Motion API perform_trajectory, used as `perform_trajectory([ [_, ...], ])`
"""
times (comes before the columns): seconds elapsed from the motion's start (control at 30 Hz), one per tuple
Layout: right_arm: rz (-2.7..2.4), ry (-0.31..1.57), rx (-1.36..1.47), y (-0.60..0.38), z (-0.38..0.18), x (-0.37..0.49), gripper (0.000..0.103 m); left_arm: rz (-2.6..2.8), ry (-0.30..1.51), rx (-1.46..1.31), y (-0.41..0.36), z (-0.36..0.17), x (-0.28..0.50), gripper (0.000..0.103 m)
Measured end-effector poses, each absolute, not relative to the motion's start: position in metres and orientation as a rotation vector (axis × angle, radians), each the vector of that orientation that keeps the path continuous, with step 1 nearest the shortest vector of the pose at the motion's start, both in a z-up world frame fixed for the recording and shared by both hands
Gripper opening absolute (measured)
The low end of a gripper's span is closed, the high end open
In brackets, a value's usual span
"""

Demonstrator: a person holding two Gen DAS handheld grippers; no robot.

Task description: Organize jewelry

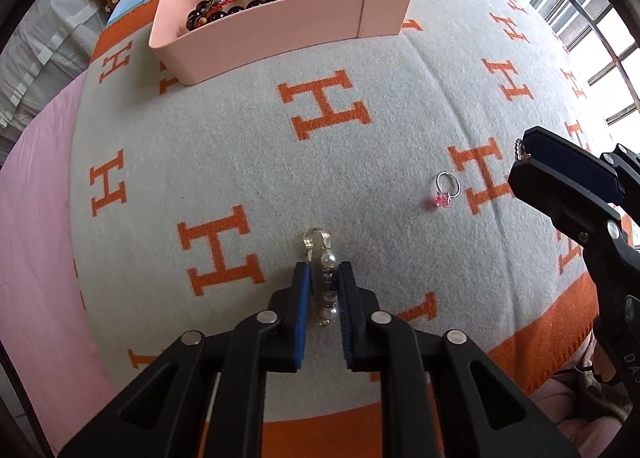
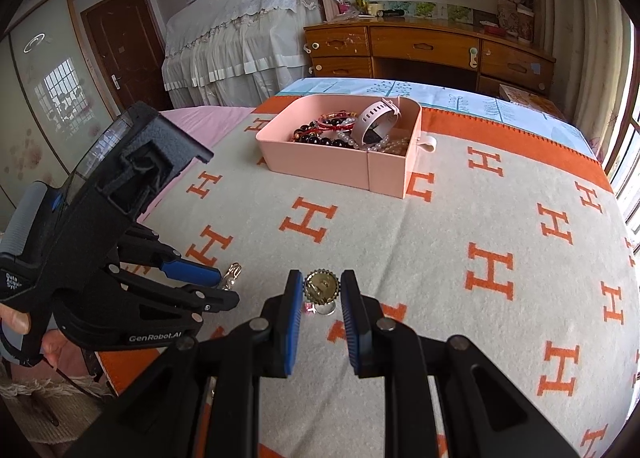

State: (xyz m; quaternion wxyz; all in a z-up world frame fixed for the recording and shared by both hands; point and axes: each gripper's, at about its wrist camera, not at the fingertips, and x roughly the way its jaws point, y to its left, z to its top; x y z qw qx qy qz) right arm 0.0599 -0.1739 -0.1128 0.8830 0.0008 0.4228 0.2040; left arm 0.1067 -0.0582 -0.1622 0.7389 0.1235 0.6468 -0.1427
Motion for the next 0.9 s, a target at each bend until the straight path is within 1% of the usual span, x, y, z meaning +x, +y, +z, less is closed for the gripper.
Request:
perform_trajectory([
  [0.27, 0.425, 0.869, 0.017, -0.178, -0.11, 0.059, 0.019, -0.33, 1.413, 0.226, -0.039, -0.161, 0.106, 0.011],
  [0.43, 0.422, 0.851, 0.02, -0.18, -0.103, 0.06, 0.019, -0.339, 1.382, 0.173, -0.015, -0.142, 0.108, 0.011],
  [0.63, 0.416, 0.827, 0.006, -0.176, -0.089, 0.068, 0.019, -0.317, 1.307, 0.121, 0.004, -0.102, 0.127, 0.011],
  [0.9, 0.396, 0.797, 0.103, -0.177, -0.033, 0.128, 0.019, -0.267, 1.186, 0.021, 0.023, -0.038, 0.196, 0.011],
])
